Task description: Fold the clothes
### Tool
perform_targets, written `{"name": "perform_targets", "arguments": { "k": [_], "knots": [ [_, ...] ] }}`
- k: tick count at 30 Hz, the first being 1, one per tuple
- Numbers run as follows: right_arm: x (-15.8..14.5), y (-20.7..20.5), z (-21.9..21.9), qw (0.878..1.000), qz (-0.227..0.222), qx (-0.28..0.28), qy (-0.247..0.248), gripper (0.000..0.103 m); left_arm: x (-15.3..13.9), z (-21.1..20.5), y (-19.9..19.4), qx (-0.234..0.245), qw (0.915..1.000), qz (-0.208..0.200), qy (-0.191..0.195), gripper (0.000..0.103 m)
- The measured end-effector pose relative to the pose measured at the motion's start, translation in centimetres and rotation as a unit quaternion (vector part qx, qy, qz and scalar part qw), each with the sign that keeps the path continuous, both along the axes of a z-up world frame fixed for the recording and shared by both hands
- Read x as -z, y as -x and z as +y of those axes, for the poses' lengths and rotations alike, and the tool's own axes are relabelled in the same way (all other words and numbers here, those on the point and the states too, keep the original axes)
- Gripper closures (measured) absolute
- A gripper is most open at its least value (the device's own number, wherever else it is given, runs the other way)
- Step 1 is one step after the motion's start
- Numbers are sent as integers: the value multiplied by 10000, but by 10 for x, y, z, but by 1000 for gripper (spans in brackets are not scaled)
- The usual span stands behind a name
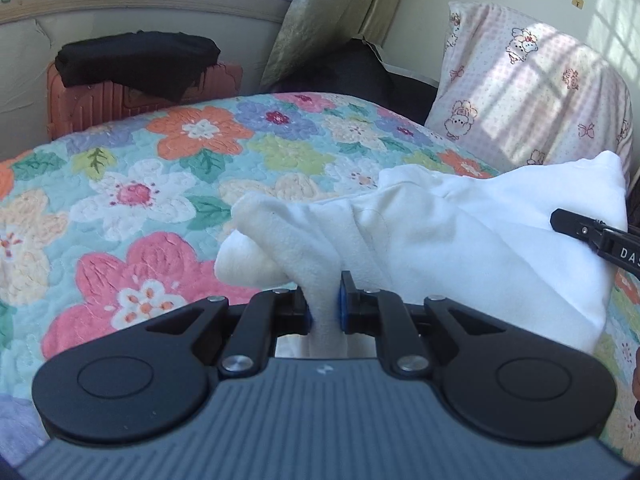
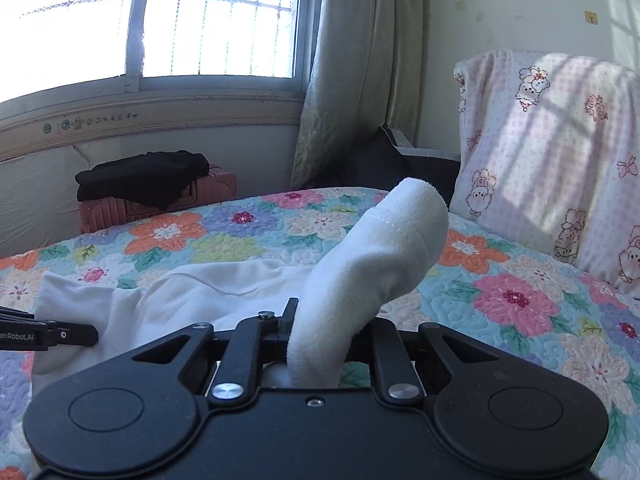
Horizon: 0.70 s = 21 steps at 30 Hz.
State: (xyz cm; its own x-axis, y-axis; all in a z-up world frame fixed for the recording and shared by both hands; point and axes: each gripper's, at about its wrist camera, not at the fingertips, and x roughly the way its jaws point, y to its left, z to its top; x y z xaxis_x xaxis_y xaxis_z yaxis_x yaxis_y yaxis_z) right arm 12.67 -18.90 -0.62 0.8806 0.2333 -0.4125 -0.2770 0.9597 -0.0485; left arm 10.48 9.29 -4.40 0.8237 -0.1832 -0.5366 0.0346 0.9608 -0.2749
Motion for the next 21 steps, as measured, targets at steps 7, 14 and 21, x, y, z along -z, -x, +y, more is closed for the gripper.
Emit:
{"name": "perform_targets", "arguments": {
  "k": [7,14,21],
  "knots": [
    [-29,-16,67,9973,-290,-661,-120,85,-38,65,17,-705,9963,-382,-306,92],
    [-52,-47,154,9904,-554,-1234,-289,85,-81,136,8,-1146,9865,-534,-1037,92],
    [-46,-84,209,9895,-64,-1209,-788,85,-97,191,-12,-1564,9800,-461,-1145,92]
  ]
}}
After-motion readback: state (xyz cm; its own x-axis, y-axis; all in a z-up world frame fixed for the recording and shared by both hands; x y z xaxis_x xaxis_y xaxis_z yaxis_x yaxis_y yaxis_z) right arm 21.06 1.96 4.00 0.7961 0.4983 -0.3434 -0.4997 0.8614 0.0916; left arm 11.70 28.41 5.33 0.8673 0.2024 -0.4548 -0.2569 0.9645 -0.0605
